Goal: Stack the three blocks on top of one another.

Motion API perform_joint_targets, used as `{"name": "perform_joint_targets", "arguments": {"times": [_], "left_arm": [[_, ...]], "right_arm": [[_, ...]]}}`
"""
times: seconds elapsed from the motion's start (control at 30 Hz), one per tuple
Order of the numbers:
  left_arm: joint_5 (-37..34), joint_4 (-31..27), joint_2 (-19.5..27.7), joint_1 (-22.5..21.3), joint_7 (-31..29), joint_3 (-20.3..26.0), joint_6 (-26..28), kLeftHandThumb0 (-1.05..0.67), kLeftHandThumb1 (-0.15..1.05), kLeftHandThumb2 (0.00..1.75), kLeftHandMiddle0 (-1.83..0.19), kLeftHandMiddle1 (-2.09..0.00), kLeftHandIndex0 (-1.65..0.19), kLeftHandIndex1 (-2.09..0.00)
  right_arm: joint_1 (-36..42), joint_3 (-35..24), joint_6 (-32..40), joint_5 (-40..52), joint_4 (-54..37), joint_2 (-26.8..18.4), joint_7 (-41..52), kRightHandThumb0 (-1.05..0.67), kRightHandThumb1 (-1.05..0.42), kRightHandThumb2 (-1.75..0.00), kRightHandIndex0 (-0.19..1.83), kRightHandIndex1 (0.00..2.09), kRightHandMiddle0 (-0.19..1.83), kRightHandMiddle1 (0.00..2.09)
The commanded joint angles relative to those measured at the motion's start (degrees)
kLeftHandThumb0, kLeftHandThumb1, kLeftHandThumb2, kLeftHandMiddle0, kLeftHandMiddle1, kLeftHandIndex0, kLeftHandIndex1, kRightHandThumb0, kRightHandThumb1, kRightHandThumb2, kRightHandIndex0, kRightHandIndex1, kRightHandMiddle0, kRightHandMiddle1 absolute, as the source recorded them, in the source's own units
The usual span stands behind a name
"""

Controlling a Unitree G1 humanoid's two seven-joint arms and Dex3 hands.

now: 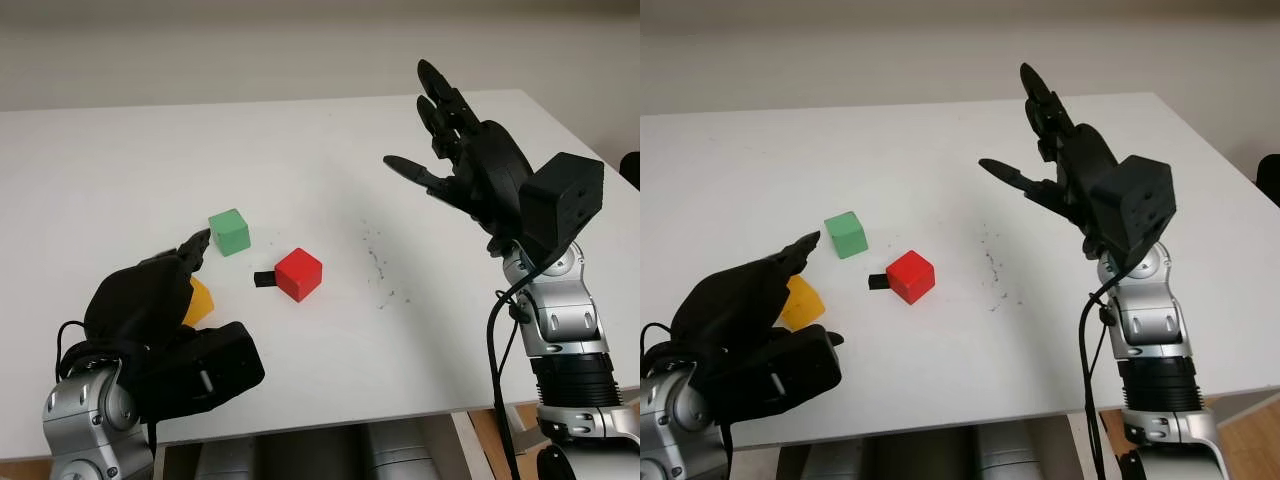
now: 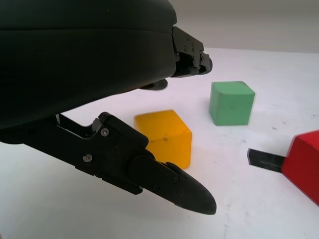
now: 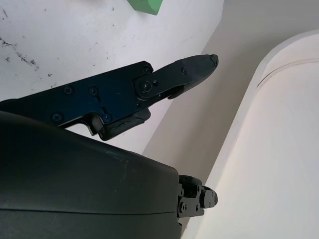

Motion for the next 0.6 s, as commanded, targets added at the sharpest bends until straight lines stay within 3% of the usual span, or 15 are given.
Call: {"name": "perform_joint_targets", "arguments": {"times": [0.0,0.1,0.2,0.33,0.37,0.43,0.57], "left_arm": [[2.6,0.9,-1.2,-0.2,0.7,-0.3,-0.4,-0.64,0.85,0.05,-0.21,-0.16,-0.12,-0.10],[5.2,2.7,-2.5,-0.2,2.6,-0.3,-1.3,-0.64,0.88,0.06,-0.24,-0.19,-0.12,-0.10],[5.3,4.0,-3.7,-0.1,5.0,0.1,-2.1,-0.64,0.90,0.06,0.10,-1.00,-0.16,-0.10],[4.7,5.2,-5.2,0.1,8.0,0.2,-2.6,-0.56,0.93,0.06,0.07,-0.96,-0.21,-0.12],[4.7,5.5,-5.3,0.1,8.4,0.3,-2.8,-0.54,0.93,0.06,0.10,-1.09,-0.23,-0.13],[4.5,6.1,-5.5,0.1,9.3,0.4,-3.1,-0.51,0.94,0.05,0.17,-1.54,-0.28,-0.17],[2.5,6.7,-5.8,0.3,10.5,0.9,-3.5,-0.50,0.93,0.05,0.19,-1.95,-0.39,-0.25]], "right_arm": [[-0.2,-0.5,-0.7,0.1,-0.7,-0.2,-0.3,-0.59,-0.96,-0.05,0.00,0.07,0.03,0.09],[-0.2,-0.5,-0.6,0.3,-0.8,-0.4,0.0,-0.60,-0.96,-0.05,0.00,0.07,0.03,0.09],[-0.2,-0.6,-0.6,0.6,-0.8,-0.3,0.1,-0.59,-0.96,-0.05,-0.01,0.06,0.03,0.08],[-0.3,-0.4,-0.7,0.2,-0.8,-0.5,0.0,-0.60,-0.96,-0.05,0.00,0.06,0.03,0.08],[-0.3,-0.4,-0.5,0.0,-1.0,-0.5,-0.3,-0.60,-0.96,-0.05,0.00,0.06,0.04,0.08],[-0.3,-0.4,-0.1,-0.2,-1.1,-0.5,-0.4,-0.61,-0.96,-0.05,0.01,0.07,0.05,0.09],[-0.3,-0.4,-0.4,-0.5,-1.2,-0.6,-0.4,-0.60,-0.96,-0.05,0.01,0.07,0.05,0.09]]}}
